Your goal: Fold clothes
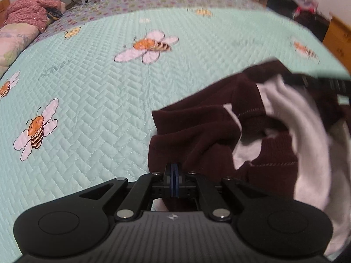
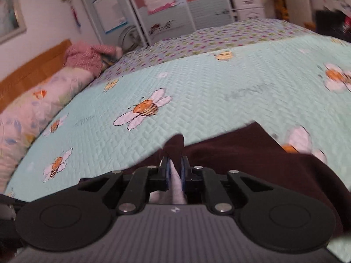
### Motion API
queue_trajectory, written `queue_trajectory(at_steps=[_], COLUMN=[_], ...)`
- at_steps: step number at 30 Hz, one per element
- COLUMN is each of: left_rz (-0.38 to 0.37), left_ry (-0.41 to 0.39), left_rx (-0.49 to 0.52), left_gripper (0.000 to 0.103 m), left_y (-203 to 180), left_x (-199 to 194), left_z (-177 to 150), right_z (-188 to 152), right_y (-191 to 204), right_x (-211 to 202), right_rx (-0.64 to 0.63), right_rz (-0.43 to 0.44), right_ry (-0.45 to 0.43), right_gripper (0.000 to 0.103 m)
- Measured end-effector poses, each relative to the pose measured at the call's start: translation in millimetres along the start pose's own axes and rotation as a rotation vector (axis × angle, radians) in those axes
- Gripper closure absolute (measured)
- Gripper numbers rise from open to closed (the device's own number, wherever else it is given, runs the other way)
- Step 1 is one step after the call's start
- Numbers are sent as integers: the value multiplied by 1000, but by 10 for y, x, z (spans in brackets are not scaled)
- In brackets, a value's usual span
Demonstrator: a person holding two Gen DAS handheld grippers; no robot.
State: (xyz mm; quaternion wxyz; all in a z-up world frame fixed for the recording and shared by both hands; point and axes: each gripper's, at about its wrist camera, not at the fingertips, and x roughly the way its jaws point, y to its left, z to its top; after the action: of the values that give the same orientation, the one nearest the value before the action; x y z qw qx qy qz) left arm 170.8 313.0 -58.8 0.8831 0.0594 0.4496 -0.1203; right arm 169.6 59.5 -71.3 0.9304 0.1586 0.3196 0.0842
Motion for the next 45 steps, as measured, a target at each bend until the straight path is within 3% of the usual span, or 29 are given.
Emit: queue_trajectory(at_steps=[3,7,8,9,11,15,21,25,27,30,31,33,34,37,39,43,45], left_rz=[-37,-71,-78,-92,-154,-172,-175,-298,-318,-291,-286,-282,-284,-200,-190,-208,-213], left_ry=[-54,-105,-120,-131,-139,-142,-31,34,71,190,194,199,188,99,29,-130,-224], left_rx=[-12,43,59,82,140,272,489,463,466,490,483,468,469,498,458,260,133], left_gripper=[100,98,96,94,72,68,64,59,52,51,51,69,82,85,86,88,88], left_y=[-5,-162,-203,-245,-332,-512,-694,-584,-572,-664,-683,-728,-776,-940,-958,-728,-490], left_x=[-115,-126,-121,-111,-63,108,438,506,587,830,845,862,815,555,285,-320,-599], left_z=[52,245,291,335,401,515,625,716,724,662,648,611,565,376,295,444,607], right_z=[-208,-493,-541,-572,-622,-692,-746,-754,-762,-779,-783,-787,-796,-818,-843,-928,-927], right_y=[-221,-383,-409,-435,-486,-527,-548,-569,-570,-571,-571,-572,-573,-622,-667,-723,-692], right_x=[-236,-348,-356,-365,-384,-382,-383,-393,-406,-434,-452,-493,-519,-588,-662,-851,-893], right_rx=[57,96,109,123,153,172,182,186,187,196,198,200,199,221,259,286,271], right_rz=[-10,8,20,30,47,62,77,85,83,83,83,83,84,83,77,2,-22], right_ry=[22,87,101,104,103,113,114,116,115,111,109,106,103,91,77,53,63], right_gripper=[93,95,100,101,103,103,103,103,103,103,103,102,101,99,98,98,90])
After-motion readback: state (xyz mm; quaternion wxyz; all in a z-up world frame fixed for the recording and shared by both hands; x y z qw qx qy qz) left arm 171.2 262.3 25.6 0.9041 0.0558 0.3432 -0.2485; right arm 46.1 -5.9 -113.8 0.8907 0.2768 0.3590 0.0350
